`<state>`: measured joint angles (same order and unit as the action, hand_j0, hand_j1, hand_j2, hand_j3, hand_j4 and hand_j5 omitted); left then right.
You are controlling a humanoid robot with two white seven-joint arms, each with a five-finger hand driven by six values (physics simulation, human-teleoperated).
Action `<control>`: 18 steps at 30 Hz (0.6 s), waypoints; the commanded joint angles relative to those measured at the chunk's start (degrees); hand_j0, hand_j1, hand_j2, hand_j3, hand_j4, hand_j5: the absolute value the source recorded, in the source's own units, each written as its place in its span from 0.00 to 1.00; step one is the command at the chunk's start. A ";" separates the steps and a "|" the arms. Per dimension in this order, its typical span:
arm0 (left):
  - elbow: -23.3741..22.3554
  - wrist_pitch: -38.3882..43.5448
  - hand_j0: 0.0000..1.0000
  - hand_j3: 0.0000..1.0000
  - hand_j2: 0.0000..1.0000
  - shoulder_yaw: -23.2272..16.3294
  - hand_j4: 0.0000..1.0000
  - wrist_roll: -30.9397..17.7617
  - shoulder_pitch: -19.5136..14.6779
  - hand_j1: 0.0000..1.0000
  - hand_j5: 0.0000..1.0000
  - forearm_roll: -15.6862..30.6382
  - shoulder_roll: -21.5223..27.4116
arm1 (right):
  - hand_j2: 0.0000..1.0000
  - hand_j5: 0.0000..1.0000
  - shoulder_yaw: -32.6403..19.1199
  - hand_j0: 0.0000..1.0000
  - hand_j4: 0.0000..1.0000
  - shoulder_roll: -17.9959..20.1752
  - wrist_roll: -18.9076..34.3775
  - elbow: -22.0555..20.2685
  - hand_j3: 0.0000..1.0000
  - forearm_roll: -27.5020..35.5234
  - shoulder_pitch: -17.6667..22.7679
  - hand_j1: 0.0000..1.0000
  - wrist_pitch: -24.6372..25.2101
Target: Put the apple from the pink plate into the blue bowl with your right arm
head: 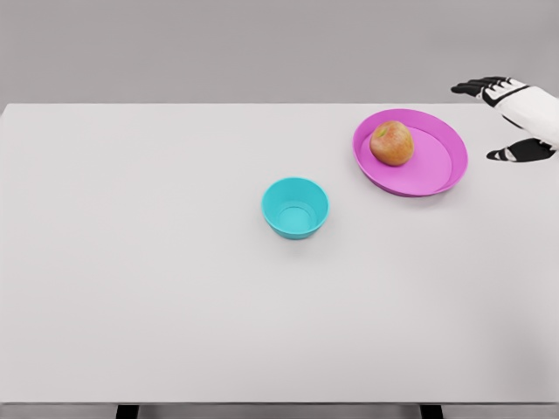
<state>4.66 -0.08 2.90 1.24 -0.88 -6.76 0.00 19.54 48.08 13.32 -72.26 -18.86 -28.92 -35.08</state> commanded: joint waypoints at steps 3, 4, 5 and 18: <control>0.00 0.00 1.00 1.00 1.00 0.00 1.00 0.00 0.00 1.00 1.00 0.00 0.00 | 1.00 1.00 0.06 1.00 1.00 0.08 -0.05 0.28 1.00 0.58 -0.18 1.00 0.08; 0.00 0.00 1.00 1.00 1.00 0.00 1.00 0.00 0.00 1.00 1.00 0.00 0.00 | 1.00 1.00 0.14 1.00 1.00 -0.09 -0.14 0.72 1.00 0.58 -0.44 1.00 0.08; 0.00 0.00 1.00 1.00 1.00 0.00 1.00 0.00 0.00 1.00 1.00 0.00 0.00 | 1.00 1.00 0.14 1.00 1.00 -0.53 -0.05 1.16 1.00 0.58 -0.44 1.00 0.08; 0.00 0.00 1.00 1.00 1.00 0.00 1.00 0.00 0.00 1.00 1.00 0.00 0.00 | 1.00 1.00 17.37 1.00 1.00 -11.26 21.68 24.54 1.00 0.22 -22.50 1.00 0.08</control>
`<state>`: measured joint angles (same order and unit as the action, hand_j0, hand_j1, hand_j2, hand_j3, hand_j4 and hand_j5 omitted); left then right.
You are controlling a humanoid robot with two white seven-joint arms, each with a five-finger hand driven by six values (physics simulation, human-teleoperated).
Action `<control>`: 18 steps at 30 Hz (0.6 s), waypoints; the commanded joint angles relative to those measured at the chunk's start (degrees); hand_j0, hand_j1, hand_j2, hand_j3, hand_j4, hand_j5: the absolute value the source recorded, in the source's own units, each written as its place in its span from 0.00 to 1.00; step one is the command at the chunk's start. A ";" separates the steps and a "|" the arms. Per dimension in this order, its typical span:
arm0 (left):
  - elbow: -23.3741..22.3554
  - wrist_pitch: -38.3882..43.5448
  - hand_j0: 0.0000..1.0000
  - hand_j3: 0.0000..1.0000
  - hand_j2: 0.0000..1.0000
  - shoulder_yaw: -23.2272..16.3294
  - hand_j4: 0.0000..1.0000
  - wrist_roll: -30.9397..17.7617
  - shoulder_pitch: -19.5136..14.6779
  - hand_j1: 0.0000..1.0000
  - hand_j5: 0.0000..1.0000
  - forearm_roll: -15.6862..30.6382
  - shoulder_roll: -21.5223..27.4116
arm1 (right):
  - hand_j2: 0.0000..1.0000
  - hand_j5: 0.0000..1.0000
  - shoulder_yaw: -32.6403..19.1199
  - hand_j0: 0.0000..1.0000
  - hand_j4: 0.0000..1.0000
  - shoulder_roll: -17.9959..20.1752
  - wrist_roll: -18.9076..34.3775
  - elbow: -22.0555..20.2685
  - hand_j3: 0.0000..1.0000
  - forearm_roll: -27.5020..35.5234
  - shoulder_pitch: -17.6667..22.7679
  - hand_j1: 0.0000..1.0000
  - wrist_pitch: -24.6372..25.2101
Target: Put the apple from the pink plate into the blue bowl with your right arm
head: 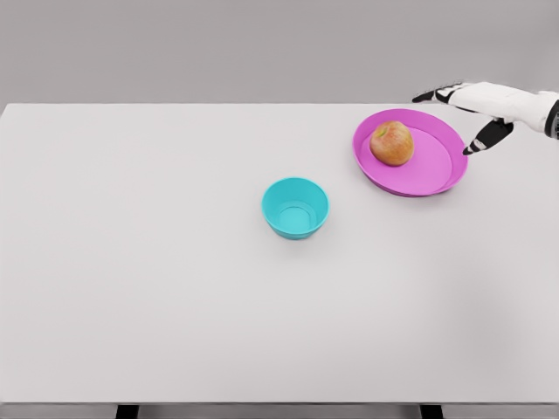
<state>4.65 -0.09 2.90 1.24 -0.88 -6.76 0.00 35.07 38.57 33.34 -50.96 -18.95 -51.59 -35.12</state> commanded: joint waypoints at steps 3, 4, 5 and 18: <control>0.01 0.00 1.00 1.00 1.00 -0.08 1.00 -0.01 0.00 1.00 1.00 0.00 0.00 | 1.00 1.00 4.57 1.00 1.00 -2.71 1.66 3.23 1.00 0.14 -2.11 1.00 0.12; 0.01 0.00 1.00 1.00 1.00 0.00 1.00 -0.01 0.00 1.00 1.00 0.00 0.00 | 1.00 1.00 4.92 1.00 1.00 -2.80 1.66 3.32 1.00 0.14 -2.81 1.00 0.12; 0.01 0.00 1.00 1.00 1.00 0.00 1.00 -0.01 0.00 1.00 1.00 0.00 0.00 | 1.00 1.00 4.92 1.00 1.00 -3.23 1.66 3.23 1.00 0.14 -3.52 1.00 0.12; 0.01 0.00 1.00 1.00 1.00 0.00 1.00 -0.01 0.00 1.00 1.00 0.00 0.00 | 1.00 1.00 7.12 1.00 1.00 -9.47 1.66 10.26 1.00 -3.28 -6.59 1.00 0.12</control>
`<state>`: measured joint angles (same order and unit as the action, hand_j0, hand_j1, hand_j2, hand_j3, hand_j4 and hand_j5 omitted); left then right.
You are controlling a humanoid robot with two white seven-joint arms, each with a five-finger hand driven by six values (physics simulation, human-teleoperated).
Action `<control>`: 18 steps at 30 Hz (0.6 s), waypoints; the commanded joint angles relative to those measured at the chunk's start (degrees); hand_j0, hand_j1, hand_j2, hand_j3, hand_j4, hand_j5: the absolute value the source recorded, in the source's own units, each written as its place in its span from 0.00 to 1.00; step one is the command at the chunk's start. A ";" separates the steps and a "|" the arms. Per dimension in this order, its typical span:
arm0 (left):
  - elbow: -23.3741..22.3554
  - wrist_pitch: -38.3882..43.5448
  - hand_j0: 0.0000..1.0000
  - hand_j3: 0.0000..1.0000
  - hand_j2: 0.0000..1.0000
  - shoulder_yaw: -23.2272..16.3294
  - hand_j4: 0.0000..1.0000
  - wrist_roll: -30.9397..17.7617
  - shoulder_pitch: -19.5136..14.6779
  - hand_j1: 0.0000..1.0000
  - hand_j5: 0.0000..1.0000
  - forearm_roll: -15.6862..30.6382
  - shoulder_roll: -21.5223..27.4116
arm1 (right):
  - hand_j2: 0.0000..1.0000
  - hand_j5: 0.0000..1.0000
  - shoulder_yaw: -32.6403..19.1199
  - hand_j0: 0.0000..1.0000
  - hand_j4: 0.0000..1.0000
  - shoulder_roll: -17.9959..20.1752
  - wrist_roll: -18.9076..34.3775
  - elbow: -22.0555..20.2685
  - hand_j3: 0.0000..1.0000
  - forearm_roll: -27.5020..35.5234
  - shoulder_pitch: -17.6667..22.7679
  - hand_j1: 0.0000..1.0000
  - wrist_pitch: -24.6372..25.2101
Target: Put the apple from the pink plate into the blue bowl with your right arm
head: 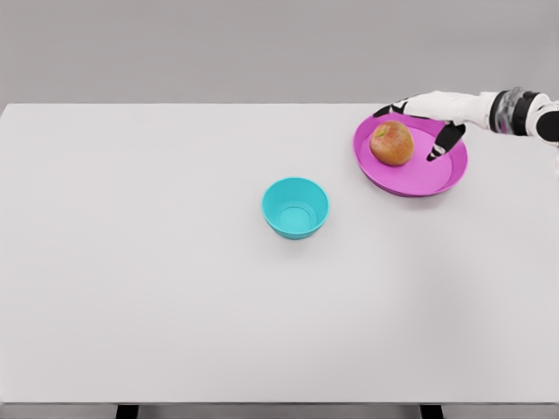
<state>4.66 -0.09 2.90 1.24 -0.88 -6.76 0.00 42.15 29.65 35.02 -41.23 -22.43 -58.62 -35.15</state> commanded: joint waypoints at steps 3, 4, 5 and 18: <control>0.00 0.00 1.00 1.00 1.00 0.00 1.00 -0.01 0.00 1.00 1.00 0.00 0.00 | 1.00 1.00 0.04 1.00 1.00 -1.26 -0.02 1.94 1.00 -0.86 -0.44 1.00 0.15; 0.00 0.00 1.00 1.00 1.00 0.00 1.00 -0.01 0.00 1.00 1.00 0.00 0.00 | 1.00 1.00 0.04 1.00 1.00 -2.14 -0.02 3.25 1.00 -1.13 -0.53 1.00 0.15; 0.00 0.00 1.00 1.00 1.00 0.00 1.00 -0.01 0.00 1.00 1.00 0.00 0.00 | 1.00 1.00 0.13 1.00 1.00 -2.23 -0.02 3.79 1.00 -1.21 -0.62 1.00 0.15; 0.00 0.00 1.00 1.00 1.00 0.00 1.00 -0.01 0.00 1.00 1.00 0.00 0.00 | 1.00 1.00 1.71 1.00 1.00 -4.25 -0.02 6.34 1.00 -1.57 -1.85 1.00 0.15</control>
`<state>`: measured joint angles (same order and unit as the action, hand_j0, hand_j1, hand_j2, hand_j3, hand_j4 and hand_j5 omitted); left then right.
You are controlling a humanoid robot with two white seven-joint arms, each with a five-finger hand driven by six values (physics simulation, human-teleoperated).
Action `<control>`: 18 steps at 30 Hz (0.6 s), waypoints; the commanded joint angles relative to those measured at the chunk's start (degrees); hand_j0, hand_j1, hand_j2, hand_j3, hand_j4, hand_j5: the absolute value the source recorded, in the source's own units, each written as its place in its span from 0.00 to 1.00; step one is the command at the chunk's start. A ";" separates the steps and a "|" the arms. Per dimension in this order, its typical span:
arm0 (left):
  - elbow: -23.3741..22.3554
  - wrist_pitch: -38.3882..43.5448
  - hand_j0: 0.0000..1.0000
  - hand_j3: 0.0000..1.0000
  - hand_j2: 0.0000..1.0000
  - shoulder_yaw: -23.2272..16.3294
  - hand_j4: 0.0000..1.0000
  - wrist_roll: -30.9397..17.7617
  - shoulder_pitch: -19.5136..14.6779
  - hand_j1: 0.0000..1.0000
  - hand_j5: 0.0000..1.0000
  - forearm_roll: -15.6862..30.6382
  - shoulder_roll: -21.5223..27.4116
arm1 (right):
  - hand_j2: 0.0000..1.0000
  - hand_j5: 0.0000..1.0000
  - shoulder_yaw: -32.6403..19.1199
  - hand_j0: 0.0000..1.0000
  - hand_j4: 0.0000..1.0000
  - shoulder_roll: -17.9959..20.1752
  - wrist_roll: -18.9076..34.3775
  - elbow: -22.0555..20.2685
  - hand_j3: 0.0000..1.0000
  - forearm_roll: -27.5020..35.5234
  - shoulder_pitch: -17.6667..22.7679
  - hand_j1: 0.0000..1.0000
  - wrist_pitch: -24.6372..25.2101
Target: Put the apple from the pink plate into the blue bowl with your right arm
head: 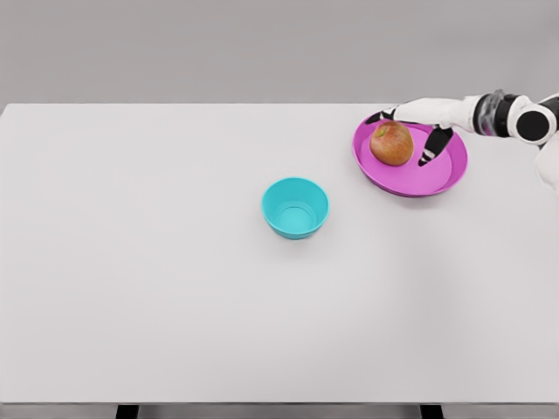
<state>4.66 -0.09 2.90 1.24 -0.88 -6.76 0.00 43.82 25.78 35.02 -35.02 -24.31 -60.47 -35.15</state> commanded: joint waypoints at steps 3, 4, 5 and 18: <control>0.00 0.00 1.00 1.00 1.00 0.00 1.00 -0.01 0.00 1.00 1.00 0.00 0.00 | 1.00 1.00 0.03 1.00 1.00 -0.47 -0.02 0.13 1.00 0.31 -0.09 1.00 0.15; 0.00 0.00 1.00 1.00 1.00 0.00 1.00 -0.01 0.00 1.00 1.00 0.00 0.00 | 1.00 1.00 0.03 1.00 1.00 -0.47 -0.02 0.13 1.00 0.31 -0.09 1.00 0.15; 0.00 0.00 1.00 1.00 1.00 0.00 1.00 -0.01 0.00 1.00 1.00 0.00 0.00 | 1.00 1.00 0.03 1.00 1.00 -0.47 -0.02 0.39 1.00 0.31 -0.17 1.00 0.15; 0.00 0.00 1.00 1.00 1.00 0.00 1.00 -0.01 0.00 1.00 1.00 0.00 0.00 | 1.00 1.00 1.35 1.00 1.00 -1.79 -0.02 4.52 1.00 -0.56 -1.23 1.00 0.15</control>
<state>4.66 -0.08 2.90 1.24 -0.88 -6.76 0.00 45.30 24.19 35.02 -31.14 -24.73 -61.79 -35.14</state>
